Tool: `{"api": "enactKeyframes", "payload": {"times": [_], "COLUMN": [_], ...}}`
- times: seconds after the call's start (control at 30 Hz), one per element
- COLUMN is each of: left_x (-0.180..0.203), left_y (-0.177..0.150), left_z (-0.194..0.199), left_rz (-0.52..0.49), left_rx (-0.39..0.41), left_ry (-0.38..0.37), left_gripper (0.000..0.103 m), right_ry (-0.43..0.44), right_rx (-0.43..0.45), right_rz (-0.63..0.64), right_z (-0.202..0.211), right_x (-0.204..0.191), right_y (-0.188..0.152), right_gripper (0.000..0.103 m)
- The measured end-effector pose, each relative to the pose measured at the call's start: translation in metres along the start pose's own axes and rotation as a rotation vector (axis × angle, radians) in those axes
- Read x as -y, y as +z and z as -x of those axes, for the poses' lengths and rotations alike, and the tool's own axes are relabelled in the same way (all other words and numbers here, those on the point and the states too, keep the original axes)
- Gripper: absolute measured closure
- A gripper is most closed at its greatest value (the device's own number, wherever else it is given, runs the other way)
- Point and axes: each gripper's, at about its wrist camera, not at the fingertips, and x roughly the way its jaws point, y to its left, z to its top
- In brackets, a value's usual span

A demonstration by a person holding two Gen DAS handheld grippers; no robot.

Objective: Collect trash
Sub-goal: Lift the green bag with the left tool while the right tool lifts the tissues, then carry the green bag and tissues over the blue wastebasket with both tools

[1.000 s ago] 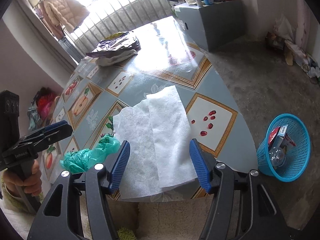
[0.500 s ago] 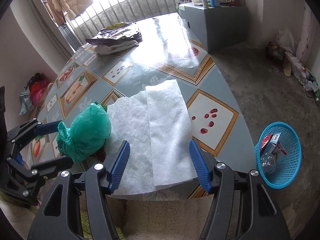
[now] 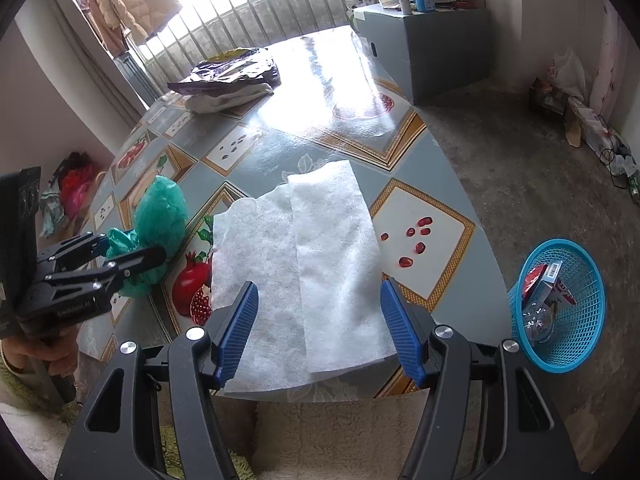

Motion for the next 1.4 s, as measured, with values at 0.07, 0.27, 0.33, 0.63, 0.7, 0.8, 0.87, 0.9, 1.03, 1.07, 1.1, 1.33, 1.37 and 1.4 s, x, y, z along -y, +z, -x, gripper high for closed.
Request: {"api": "enactKeyframes", "payload": {"times": [0.07, 0.27, 0.33, 0.63, 0.7, 0.8, 0.87, 0.9, 1.03, 1.07, 1.1, 1.33, 1.37, 1.4], "left_x": [-0.013, -0.033, -0.035, -0.032, -0.030, -0.025, -0.020, -0.016, 0.006, 0.014, 0.023, 0.112, 0.128, 0.144], "left_y": [0.002, 0.003, 0.003, 0.007, 0.010, 0.014, 0.018, 0.020, 0.035, 0.039, 0.044, 0.081, 0.086, 0.089], "left_z": [0.001, 0.006, 0.008, 0.017, 0.019, 0.022, 0.025, 0.026, 0.033, 0.035, 0.036, 0.032, 0.028, 0.024], "left_rz": [0.051, 0.124, 0.130, 0.118, 0.116, 0.112, 0.104, 0.097, 0.049, 0.028, 0.007, -0.170, -0.201, -0.232], "left_rx": [0.002, 0.013, 0.019, 0.054, 0.060, 0.068, 0.078, 0.083, 0.105, 0.112, 0.117, 0.115, 0.105, 0.094], "left_ry": [0.018, 0.043, 0.046, 0.047, 0.045, 0.035, 0.018, 0.010, -0.039, -0.053, -0.068, -0.240, -0.269, -0.296], "left_gripper": [0.054, 0.054, 0.054, 0.055, 0.055, 0.055, 0.055, 0.055, 0.055, 0.055, 0.055, 0.055, 0.055, 0.055], "right_ry": [-0.022, -0.149, -0.182, -0.196, -0.171, -0.095, -0.031, -0.008, 0.040, 0.049, 0.053, -0.033, -0.053, -0.072], "right_rx": [-0.007, -0.039, -0.040, -0.041, -0.037, -0.024, -0.003, 0.012, 0.087, 0.108, 0.129, 0.260, 0.273, 0.283], "right_rz": [0.027, 0.179, 0.204, 0.138, 0.111, 0.050, -0.005, -0.031, -0.132, -0.162, -0.190, -0.399, -0.434, -0.474], "right_z": [-0.004, -0.022, -0.025, -0.018, -0.016, -0.011, -0.004, 0.001, 0.029, 0.037, 0.045, 0.101, 0.108, 0.113], "right_x": [-0.007, -0.039, -0.043, -0.029, -0.024, -0.013, -0.003, 0.003, 0.031, 0.041, 0.051, 0.132, 0.146, 0.161], "right_y": [0.000, -0.007, -0.007, 0.000, 0.000, 0.001, 0.003, 0.005, 0.009, 0.010, 0.010, -0.006, -0.012, -0.018], "right_gripper": [0.033, 0.031, 0.032, 0.091, 0.097, 0.098, 0.098, 0.098, 0.098, 0.098, 0.098, 0.098, 0.098, 0.098]}}
